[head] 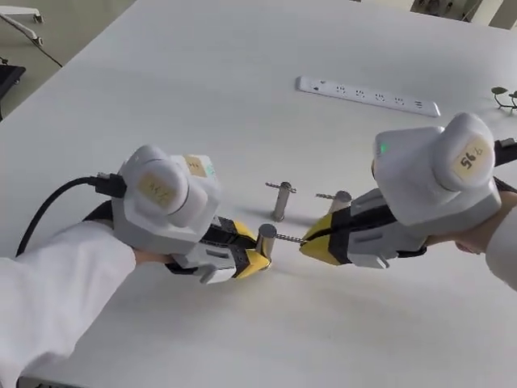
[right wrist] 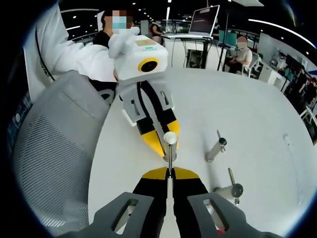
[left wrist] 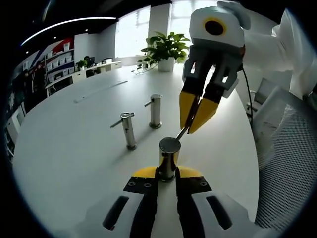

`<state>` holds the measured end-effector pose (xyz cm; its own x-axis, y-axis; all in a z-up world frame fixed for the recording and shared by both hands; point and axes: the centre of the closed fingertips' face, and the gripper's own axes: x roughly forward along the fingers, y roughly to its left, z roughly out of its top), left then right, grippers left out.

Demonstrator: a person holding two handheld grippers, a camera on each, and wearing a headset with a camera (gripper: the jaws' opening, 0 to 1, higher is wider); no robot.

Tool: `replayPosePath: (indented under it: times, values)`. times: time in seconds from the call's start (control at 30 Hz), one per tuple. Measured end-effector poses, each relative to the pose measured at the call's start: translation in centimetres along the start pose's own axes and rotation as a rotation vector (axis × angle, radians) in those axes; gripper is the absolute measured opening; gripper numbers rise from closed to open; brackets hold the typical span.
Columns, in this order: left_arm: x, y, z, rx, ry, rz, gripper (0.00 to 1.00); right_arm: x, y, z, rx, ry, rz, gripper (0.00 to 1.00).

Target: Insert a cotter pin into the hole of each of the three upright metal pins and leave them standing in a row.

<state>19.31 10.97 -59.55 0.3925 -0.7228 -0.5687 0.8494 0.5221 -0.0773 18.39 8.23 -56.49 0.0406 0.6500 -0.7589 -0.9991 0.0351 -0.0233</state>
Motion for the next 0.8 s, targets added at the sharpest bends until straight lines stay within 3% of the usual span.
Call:
replayPosePath:
  times: [0.43, 0.53, 0.67, 0.73, 0.8]
  values:
    - [0.3, -0.1, -0.3, -0.012, 0.011, -0.007, 0.11, 2.2, -0.4, 1.8, -0.066, 0.003, 0.017, 0.0]
    - [0.4, 0.0, -0.5, -0.007, 0.017, -0.006, 0.11, 2.0, -0.4, 1.7, -0.109, 0.018, 0.012, 0.0]
    - [0.3, 0.0, -0.6, -0.003, 0.023, -0.005, 0.11, 1.8, -0.2, 1.7, -0.101, 0.024, 0.013, 0.0]
    - [0.3, 0.0, -0.7, 0.0, 0.029, -0.005, 0.1, 1.5, -0.1, 1.5, -0.113, 0.028, 0.016, 0.08]
    - [0.3, 0.0, -1.1, 0.006, 0.046, -0.006, 0.09, 1.2, 0.0, 1.6, -0.123, 0.015, 0.015, 0.09]
